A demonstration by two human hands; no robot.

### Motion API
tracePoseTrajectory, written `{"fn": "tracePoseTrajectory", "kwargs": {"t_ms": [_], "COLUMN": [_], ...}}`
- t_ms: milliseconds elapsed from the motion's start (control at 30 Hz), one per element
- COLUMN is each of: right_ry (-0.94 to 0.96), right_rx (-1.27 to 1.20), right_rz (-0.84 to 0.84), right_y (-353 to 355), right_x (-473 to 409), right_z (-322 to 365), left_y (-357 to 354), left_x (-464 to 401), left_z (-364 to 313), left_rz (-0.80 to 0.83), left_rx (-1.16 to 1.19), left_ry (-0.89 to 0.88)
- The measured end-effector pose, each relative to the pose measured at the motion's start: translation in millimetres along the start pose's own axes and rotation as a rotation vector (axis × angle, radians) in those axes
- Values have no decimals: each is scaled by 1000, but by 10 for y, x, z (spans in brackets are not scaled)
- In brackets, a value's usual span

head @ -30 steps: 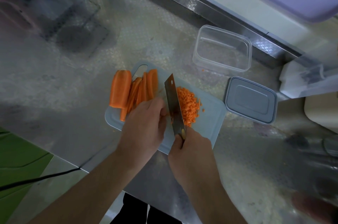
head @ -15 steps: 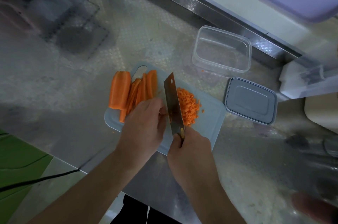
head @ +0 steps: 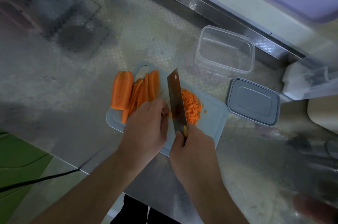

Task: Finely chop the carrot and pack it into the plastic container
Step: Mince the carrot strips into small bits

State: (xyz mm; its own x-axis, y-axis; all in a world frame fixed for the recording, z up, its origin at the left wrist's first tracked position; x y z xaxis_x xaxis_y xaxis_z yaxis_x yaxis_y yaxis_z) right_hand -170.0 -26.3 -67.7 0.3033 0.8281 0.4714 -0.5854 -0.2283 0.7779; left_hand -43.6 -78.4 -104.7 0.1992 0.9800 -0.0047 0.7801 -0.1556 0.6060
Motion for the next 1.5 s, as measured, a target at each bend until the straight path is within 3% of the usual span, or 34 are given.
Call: {"fn": "tracePoseTrajectory", "kwargs": {"t_ms": [900, 1167, 1300, 1400, 1500], "right_ry": [11, -9, -30, -33, -24], "right_rx": [86, -8, 2, -6, -1], "right_rz": [33, 4, 1, 1, 9], "right_y": [-94, 35, 63, 70, 65], "right_x": [30, 97, 90, 89, 95], "right_z": [-38, -72, -98, -102, -98], "left_y": [35, 115, 286, 266, 203], "left_x": [15, 8, 97, 106, 67], "left_z": [31, -105, -60, -2, 12], "left_rz": [-13, -14, -89, -58, -33], "left_rx": [39, 127, -33, -256, -308], "left_ry": [34, 11, 16, -57, -86]}}
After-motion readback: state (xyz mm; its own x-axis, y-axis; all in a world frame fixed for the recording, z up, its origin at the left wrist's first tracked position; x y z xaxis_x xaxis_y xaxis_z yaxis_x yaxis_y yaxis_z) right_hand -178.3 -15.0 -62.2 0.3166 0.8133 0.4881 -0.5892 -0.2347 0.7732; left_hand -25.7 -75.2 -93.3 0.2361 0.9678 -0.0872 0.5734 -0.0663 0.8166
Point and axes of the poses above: each hand's wrist, its own x-axis away from the middle knuckle, its own y-axis out of the back of the hand, z = x × y, the point moved 5 cm from there along -x, towards the middle knuckle, and after that the axes turned 6 degrees about x, right-handed, at the moved point
